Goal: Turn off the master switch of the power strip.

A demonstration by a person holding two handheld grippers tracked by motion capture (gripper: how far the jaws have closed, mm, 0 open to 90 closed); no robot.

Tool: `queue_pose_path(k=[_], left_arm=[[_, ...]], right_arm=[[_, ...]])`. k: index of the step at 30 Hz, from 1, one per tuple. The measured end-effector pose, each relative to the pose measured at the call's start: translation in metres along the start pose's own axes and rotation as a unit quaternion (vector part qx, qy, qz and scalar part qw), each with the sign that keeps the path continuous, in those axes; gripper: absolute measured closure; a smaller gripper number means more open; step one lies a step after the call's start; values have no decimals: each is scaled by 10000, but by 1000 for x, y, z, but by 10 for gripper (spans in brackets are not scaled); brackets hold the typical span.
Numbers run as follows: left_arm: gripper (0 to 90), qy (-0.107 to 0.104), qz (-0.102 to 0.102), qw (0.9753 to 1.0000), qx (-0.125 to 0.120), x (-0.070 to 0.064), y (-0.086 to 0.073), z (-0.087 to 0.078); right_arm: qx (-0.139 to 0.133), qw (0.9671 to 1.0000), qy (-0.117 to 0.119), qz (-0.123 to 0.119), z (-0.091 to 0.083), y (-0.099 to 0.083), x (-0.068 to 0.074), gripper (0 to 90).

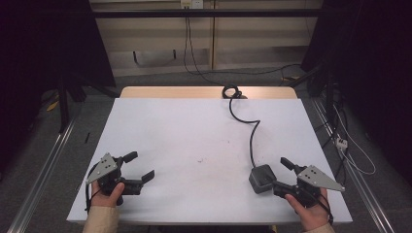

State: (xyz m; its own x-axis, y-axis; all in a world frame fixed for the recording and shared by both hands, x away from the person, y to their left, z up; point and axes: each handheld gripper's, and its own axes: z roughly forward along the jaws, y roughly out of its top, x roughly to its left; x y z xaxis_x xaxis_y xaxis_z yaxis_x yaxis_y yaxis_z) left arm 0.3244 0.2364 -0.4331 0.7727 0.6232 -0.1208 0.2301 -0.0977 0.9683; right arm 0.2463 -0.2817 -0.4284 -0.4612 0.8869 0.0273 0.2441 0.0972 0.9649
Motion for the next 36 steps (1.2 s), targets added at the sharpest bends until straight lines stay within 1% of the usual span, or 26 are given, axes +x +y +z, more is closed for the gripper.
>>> queue_pose_path(k=[2, 3, 4, 5, 6, 8, 15, 18, 21, 22, 31, 36], left_arm=[[32, 2, 3, 10000, 7, 0, 0, 0], [31, -5, 12, 10000, 10, 0, 0, 0], [31, -7, 14, 10000, 11, -1, 0, 0], [31, -12, 10, 10000, -1, -1, 0, 0], [31, -11, 8, 10000, -5, -1, 0, 0], [32, -7, 16, 10000, 17, -1, 0, 0], [31, 0, 26, 10000, 37, -2, 0, 1], [31, 6, 24, 10000, 39, -2, 0, 2], [30, 2, 16, 10000, 31, -1, 0, 2], [30, -6, 16, 10000, 30, -1, 0, 2], [30, -7, 9, 10000, 26, -1, 0, 3], [30, -5, 2, 10000, 28, -1, 0, 3]], right_arm=[[43, 10000, 47, 64, 0, 1, -2, 338], [43, 9999, 77, 122, -1, 3, -3, 382], [54, 9998, 104, 134, -1, 3, -4, 405], [54, 9998, 104, 134, -1, 3, -4, 405], [72, 9996, 167, 221, -1, 5, -5, 447], [98, 9995, 209, 219, -1, 6, -5, 481], [136, 9994, 205, 256, -3, 9, -8, 539], [169, 9992, 234, 292, -4, 8, -10, 548], [190, 9989, 275, 316, -4, 9, -11, 573], [217, 9988, 319, 316, -4, 9, -11, 602], [283, 9978, 428, 416, -5, 11, -11, 670], [328, 9971, 533, 442, -5, 12, -11, 733]])
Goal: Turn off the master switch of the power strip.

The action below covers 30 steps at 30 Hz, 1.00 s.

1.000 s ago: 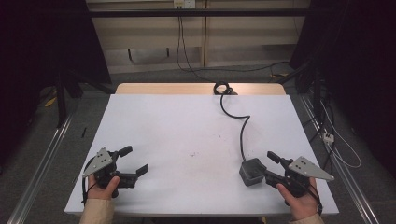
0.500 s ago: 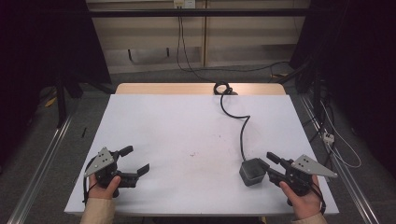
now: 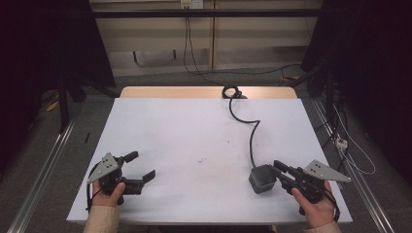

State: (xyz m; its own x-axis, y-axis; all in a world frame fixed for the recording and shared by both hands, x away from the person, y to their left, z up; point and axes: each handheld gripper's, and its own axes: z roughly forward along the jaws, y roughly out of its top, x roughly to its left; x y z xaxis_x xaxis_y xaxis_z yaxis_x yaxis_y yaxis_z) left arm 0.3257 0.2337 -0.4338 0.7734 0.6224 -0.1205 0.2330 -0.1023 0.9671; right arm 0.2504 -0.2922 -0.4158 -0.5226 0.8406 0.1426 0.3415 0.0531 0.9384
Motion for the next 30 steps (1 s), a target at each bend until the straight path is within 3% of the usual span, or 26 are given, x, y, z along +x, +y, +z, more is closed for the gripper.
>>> queue_pose_path(k=[13, 30], left_arm=[[30, -2, -18, 10000, -12, 0, 0, 0], [30, -24, 1, 10000, -3, 0, -1, 0]], right_arm=[[166, 9994, 293, 60, 4, 1, 1, 883], [402, 9978, 519, -24, 9, 3, 5, 900]])
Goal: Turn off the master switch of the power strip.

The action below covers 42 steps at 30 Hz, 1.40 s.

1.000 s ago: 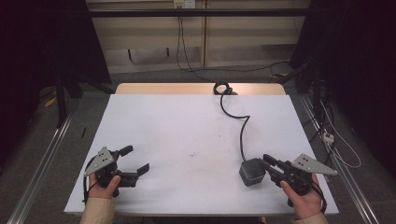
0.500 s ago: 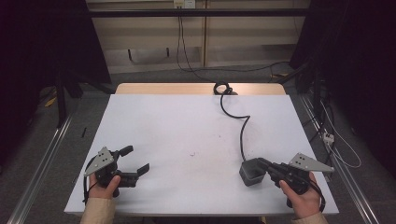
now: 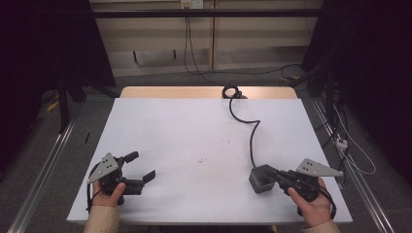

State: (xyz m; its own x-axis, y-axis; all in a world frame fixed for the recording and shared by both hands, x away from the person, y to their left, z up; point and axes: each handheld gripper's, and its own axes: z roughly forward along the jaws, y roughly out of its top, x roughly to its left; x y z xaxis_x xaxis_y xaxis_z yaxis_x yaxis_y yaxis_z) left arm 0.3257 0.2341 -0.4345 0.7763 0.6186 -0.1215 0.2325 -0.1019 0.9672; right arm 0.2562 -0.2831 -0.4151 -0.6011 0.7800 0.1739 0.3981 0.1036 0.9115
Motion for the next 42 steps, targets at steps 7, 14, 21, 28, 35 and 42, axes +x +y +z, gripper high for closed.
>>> queue_pose_path(k=[7, 14, 21, 28, 35, 42], left_arm=[[30, -11, 9, 10000, 12, 0, 0, 1], [30, -8, 9, 10000, 23, 0, -1, 1], [29, -14, 3, 10000, 19, 0, -1, 1], [29, -12, 17, 10000, 25, 0, -1, 1], [30, -13, 14, 10000, 22, 0, 0, 1], [30, -12, 10, 10000, 19, 0, 0, 1]], right_arm=[[115, 9999, 49, -14, 1, -2, 0, 900], [224, 9997, 103, 4, 3, -4, -1, 900], [325, 9994, 108, -6, 3, -5, -1, 900], [410, 9991, 91, -8, 3, -7, -2, 900], [426, 9991, 65, -5, 2, -8, -3, 900], [455, 9989, 41, -64, 3, -8, -3, 900]])
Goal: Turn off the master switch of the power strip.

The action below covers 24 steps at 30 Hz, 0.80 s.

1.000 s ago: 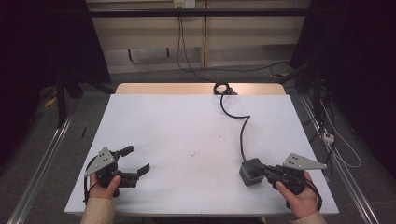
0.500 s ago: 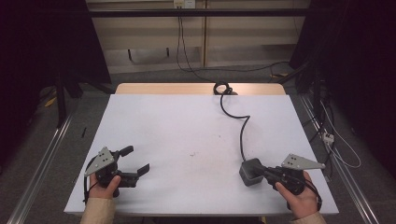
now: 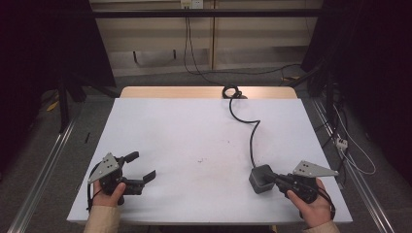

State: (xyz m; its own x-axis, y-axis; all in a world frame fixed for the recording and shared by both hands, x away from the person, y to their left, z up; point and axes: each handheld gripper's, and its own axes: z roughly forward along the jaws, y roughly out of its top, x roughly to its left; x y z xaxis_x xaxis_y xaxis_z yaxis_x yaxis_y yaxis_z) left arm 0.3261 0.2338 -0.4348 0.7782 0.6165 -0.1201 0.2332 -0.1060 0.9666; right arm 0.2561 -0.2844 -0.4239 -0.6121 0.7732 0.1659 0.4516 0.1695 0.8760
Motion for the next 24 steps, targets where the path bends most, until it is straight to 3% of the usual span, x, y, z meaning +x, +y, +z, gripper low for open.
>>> queue_pose_path(k=[24], left_arm=[[29, 0, 16, 10000, 5, 0, 0, 0]], right_arm=[[57, 9999, -37, -115, 1, -2, 0, 900]])
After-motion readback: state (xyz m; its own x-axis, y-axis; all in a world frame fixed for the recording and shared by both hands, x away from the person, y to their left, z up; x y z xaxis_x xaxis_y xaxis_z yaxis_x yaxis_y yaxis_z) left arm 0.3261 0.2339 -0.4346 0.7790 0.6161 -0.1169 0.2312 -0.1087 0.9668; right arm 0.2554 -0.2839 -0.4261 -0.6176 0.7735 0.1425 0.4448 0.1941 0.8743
